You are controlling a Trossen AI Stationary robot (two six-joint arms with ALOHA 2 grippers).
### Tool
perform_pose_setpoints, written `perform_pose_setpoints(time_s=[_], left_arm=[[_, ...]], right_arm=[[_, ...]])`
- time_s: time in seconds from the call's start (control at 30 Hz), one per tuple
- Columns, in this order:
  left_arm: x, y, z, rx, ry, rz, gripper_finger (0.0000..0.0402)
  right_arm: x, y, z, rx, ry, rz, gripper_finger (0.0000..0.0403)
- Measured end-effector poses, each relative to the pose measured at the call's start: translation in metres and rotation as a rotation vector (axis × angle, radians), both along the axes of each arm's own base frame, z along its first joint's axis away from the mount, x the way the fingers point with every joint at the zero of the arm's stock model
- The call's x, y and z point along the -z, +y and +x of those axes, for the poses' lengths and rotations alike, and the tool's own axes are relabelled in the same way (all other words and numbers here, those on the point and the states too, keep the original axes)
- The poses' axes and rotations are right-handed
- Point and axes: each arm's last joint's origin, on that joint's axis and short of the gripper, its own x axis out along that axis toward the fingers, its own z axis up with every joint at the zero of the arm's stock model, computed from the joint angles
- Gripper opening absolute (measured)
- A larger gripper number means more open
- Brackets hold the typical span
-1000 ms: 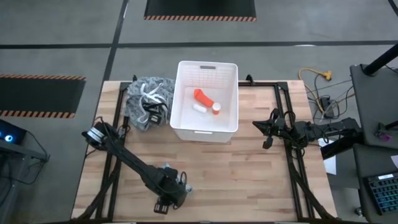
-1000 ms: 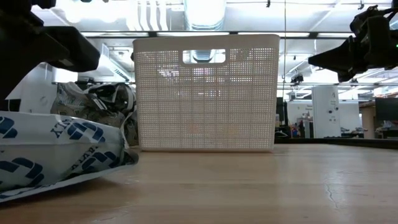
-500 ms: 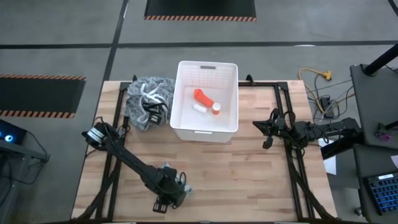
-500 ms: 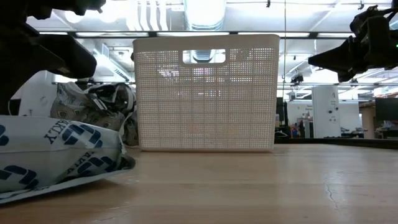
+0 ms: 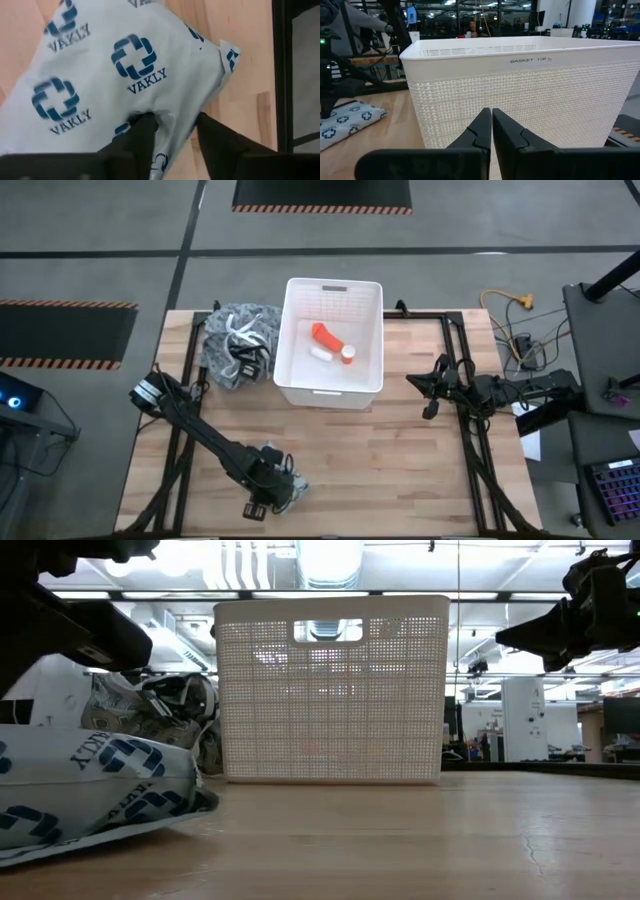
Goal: Pick & place medical supplies in basket/bin
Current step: Put the white bag into the white bin
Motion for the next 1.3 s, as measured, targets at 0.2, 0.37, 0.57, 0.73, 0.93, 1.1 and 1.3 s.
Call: perform_pose_setpoints(time_s=[0.2,0.37,0.57,0.73,0.93,1.1,1.3], left_arm=[[-0.004,-0.003,0.002,0.005,-0.013,-0.019,0.0038],[-0.012,-0.005,0.006,0.004,-0.037,-0.038,0.0004],[-0.033,0.001,0.004,-0.007,-0.078,-0.057,0.0],[-0.062,0.018,0.0,-0.046,-0.139,-0.08,0.0001],[-0.1,0.041,-0.005,-0.11,-0.238,-0.156,0.0001],[-0.122,0.056,-0.01,-0.171,-0.312,-0.175,0.0001],[-0.125,0.056,-0.009,-0.184,-0.348,-0.164,0.0001]], right_arm=[[0.0,0.0,0.0,0.0,0.0,0.0,0.0008],[0.0,0.0,0.0,0.0,0.0,0.0,0.0008],[0.0,0.0,0.0,0.0,0.0,0.0,0.0009],[0.0,0.0,0.0,0.0,0.0,0.0,0.0008],[0.0,0.0,0.0,0.0,0.0,0.0,0.0008],[0.0,0.0,0.0,0.0,0.0,0.001,0.0008],[0.0,0.0,0.0,-0.001,0.0,0.0,0.0008]])
